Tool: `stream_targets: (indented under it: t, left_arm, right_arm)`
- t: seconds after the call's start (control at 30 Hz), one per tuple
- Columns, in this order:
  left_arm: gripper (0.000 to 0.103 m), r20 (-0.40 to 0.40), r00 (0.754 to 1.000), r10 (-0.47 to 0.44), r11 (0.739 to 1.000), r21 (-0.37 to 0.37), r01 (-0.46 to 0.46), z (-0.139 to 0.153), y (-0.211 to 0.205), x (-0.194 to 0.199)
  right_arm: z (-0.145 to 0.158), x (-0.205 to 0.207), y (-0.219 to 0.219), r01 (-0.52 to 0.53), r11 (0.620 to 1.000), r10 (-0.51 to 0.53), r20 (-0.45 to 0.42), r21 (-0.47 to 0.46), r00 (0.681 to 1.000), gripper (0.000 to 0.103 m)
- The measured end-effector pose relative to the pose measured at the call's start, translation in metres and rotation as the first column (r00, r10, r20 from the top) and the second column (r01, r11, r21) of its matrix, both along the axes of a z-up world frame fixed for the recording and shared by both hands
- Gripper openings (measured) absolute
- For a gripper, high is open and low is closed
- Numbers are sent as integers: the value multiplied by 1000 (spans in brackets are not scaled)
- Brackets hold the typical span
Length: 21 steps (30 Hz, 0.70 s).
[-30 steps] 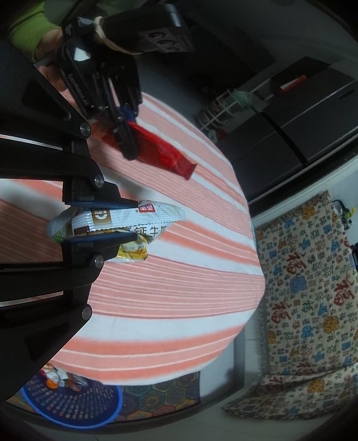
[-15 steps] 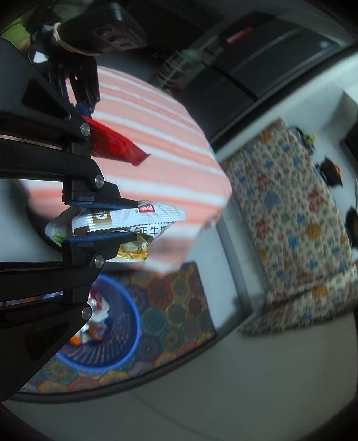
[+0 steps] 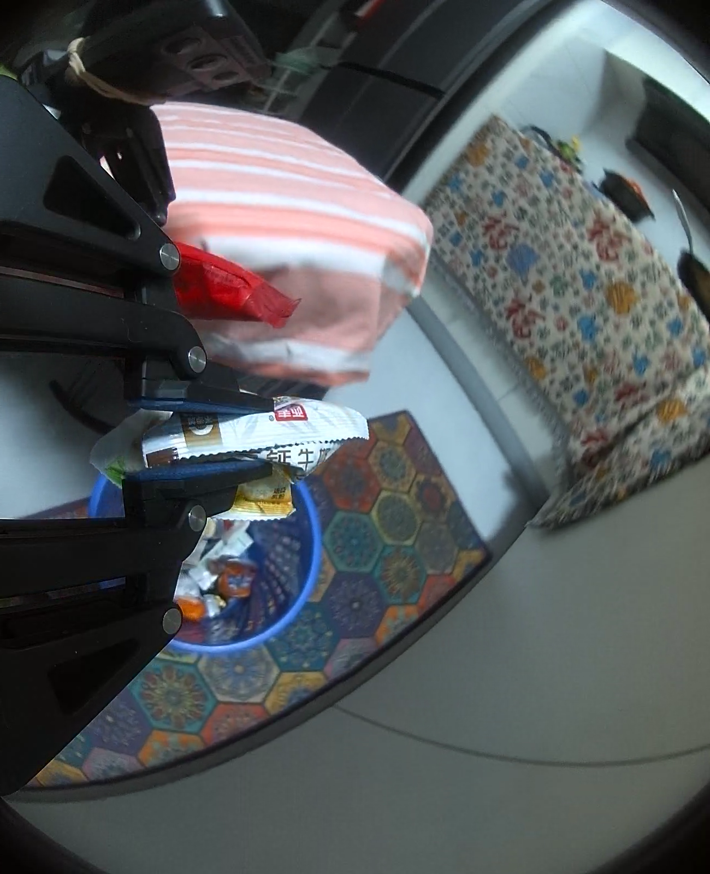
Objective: Collect trash
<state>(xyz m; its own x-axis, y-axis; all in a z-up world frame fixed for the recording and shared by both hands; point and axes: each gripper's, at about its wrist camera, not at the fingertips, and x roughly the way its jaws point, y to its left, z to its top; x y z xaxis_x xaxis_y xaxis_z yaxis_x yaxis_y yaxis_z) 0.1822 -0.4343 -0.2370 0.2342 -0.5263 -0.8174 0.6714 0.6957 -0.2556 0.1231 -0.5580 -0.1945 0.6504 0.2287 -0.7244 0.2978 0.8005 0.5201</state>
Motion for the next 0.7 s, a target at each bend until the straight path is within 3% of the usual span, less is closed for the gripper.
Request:
stream_targets:
  t: [0.1,0.17,0.2,0.23,0.33,0.37,0.47,0.53,0.7]
  left_arm:
    - [13,-21,1000,-14,1000,6,15,-15,-8,6]
    - [24,-36,999,-18,1000,-7,18,-25,-13,13]
    - [36,-39,999,-17,1000,-13,16,-28,-14,15]
    - [44,-32,999,-10,1000,-19,9,-29,-15,16]
    - [48,19,1000,0,999,-36,1,-21,-13,11]
    - [50,35,999,1,999,-39,1,-16,-13,8]
    - [63,114,993,22,998,-53,-16,4,-6,-5]
    - [79,166,986,25,998,-65,-15,22,1,-18]
    - [92,243,970,20,998,-59,-6,58,17,-54]
  right_arm:
    - [-17,4,-15,21,998,-21,-8,51,1000,17]
    - [-27,1,-24,47,994,-46,-3,96,999,29]
    - [-32,-1,-30,71,991,-71,0,115,997,36]
    - [-34,-4,-34,89,988,-90,-3,123,996,49]
    - [-26,-12,-40,125,986,-127,13,114,992,58]
    - [-21,-14,-41,136,986,-139,23,100,990,67]
    - [-4,-29,-40,176,984,-178,44,39,983,92]
    - [8,-38,-35,196,981,-196,45,-1,980,103]
    - [38,-62,-17,203,972,-199,42,-118,979,103]
